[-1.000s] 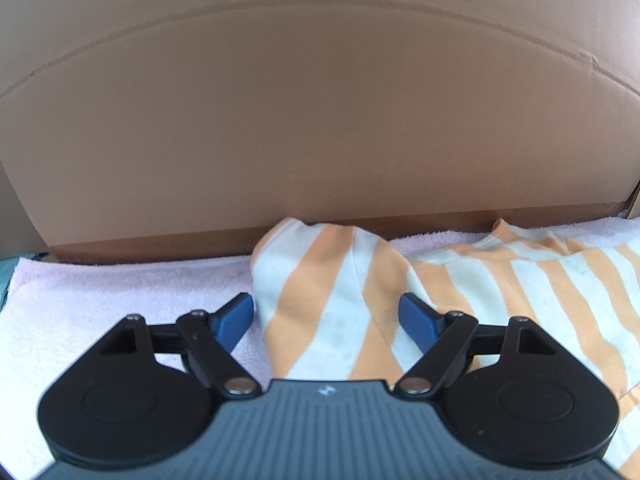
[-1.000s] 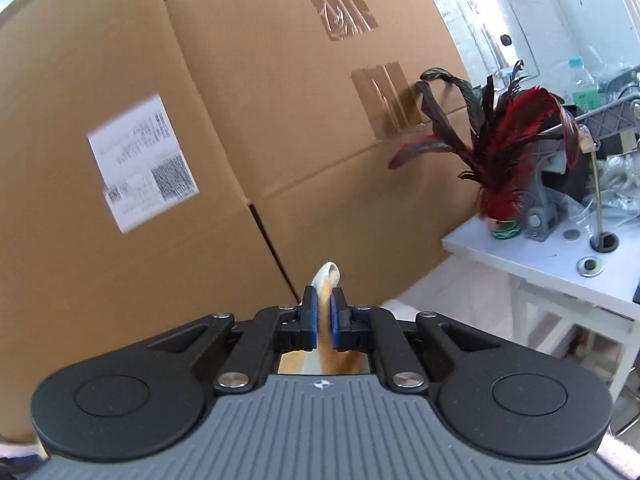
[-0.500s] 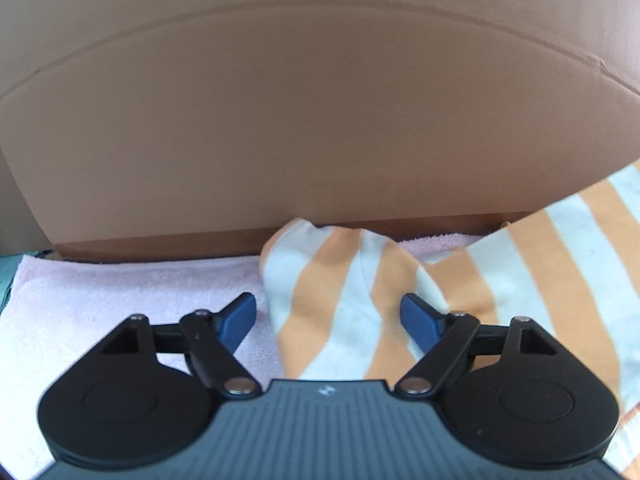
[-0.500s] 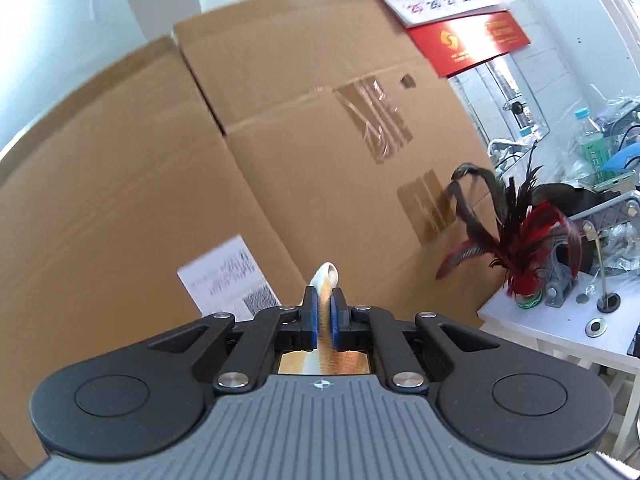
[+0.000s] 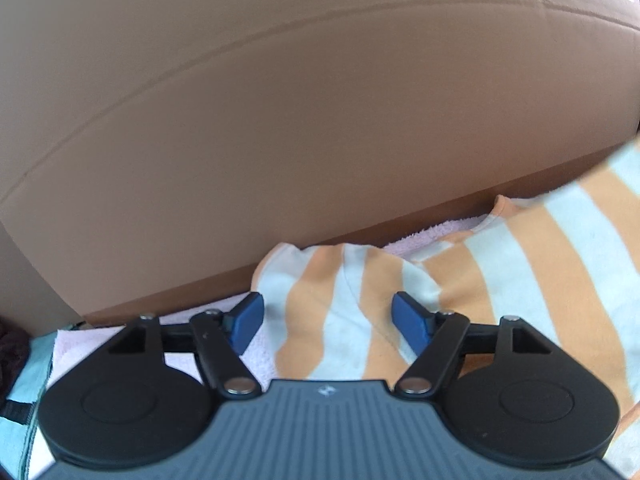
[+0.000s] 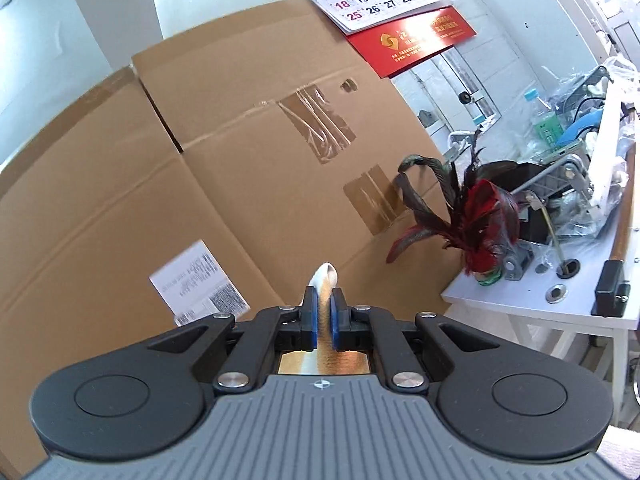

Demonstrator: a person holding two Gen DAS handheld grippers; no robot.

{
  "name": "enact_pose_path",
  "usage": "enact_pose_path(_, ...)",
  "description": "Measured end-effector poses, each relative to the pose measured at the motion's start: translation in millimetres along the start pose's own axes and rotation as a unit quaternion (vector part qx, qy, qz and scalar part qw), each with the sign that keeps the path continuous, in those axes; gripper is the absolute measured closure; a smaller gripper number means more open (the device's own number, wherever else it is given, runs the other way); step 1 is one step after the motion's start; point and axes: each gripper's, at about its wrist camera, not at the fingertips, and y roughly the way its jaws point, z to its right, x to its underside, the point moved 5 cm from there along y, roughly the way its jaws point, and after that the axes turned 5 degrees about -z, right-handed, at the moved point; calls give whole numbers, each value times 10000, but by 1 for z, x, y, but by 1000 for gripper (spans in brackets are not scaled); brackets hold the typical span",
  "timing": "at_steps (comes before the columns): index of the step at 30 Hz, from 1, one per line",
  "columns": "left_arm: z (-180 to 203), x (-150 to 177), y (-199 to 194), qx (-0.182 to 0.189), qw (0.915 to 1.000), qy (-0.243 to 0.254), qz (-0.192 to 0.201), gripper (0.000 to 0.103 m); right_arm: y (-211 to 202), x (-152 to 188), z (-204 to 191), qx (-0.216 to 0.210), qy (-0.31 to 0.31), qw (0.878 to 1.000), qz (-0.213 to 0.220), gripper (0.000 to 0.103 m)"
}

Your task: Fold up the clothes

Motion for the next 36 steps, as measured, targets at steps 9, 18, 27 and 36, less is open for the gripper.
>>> enact_pose_path(9,25,-27,-10,238,9981,499,254,61,16,20,3,-189,33,9985,-520,96)
enact_pose_path(18,68,-22,15,200,9920,1223,227,82,6,-3,-29,-1113,285,9921,-509,96)
enact_pose_path(27,24,-31,-4,970,9895,1063,134,85,-5,-11,-83,-2432,316,9631,-1107,96)
enact_pose_path(36,-3,-5,9,1235,9896,716,-158,88,-17,17,-180,-3275,-247,9324,-1512,96)
